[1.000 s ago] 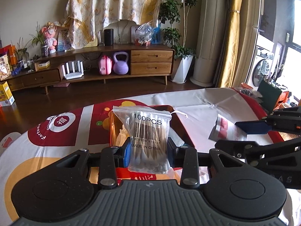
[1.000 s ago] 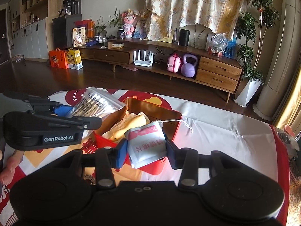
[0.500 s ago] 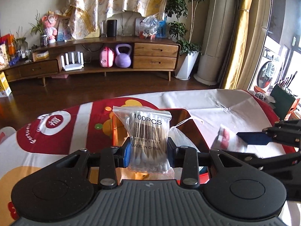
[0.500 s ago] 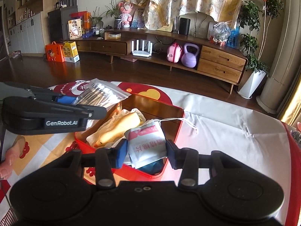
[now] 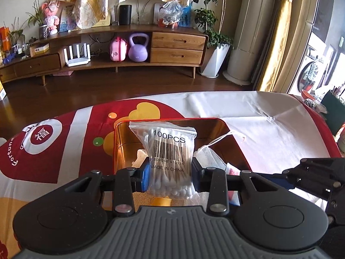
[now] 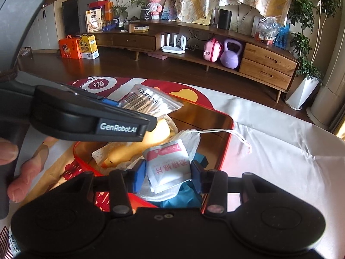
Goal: Organize soft objects
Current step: 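Open both tools to release the swab bag and sachet in the tin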
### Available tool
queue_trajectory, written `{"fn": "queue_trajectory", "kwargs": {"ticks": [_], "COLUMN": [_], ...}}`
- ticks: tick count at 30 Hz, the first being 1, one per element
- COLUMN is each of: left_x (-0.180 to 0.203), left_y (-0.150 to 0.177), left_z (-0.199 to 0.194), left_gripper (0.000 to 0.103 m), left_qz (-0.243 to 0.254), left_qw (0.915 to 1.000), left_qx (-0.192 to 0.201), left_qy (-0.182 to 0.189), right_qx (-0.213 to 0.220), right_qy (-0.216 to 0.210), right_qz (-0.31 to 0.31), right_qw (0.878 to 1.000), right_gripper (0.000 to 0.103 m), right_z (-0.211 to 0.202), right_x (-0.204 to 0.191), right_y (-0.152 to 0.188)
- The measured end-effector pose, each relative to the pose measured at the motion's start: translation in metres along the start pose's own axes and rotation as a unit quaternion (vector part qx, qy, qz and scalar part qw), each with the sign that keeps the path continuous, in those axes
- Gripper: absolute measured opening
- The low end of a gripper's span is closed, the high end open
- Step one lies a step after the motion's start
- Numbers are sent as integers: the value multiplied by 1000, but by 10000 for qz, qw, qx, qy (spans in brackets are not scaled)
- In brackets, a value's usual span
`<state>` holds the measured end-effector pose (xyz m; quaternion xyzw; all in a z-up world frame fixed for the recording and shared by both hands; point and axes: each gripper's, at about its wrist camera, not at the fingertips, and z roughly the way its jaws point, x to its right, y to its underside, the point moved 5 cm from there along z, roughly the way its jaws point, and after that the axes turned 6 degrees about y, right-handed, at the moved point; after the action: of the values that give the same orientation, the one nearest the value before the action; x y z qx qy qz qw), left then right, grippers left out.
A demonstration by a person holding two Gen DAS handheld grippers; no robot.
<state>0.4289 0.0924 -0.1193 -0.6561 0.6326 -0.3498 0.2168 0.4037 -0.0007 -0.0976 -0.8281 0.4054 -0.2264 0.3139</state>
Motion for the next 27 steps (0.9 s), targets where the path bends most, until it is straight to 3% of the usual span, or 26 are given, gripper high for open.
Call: {"fn": "queue_trajectory", "kwargs": {"ticks": [20, 24, 27], "left_x": [-10, -12, -12], "left_y": [1, 3, 4], "left_z": [39, 39, 37], "left_gripper": [37, 37, 41], "left_qz": [-149, -148, -173], "left_qw": [9995, 9995, 9995], "left_qx": [-273, -272, -252], "left_qy": [-12, -38, -77], "right_qx": [-181, -181, -148], "right_qy": [0, -3, -19], "right_qz": [-196, -197, -176], "right_qw": [9996, 9996, 9997], "right_gripper": [48, 61, 64], "right_z": [32, 33, 30], "right_x": [-7, -6, -7], "right_y": [1, 1, 2]}}
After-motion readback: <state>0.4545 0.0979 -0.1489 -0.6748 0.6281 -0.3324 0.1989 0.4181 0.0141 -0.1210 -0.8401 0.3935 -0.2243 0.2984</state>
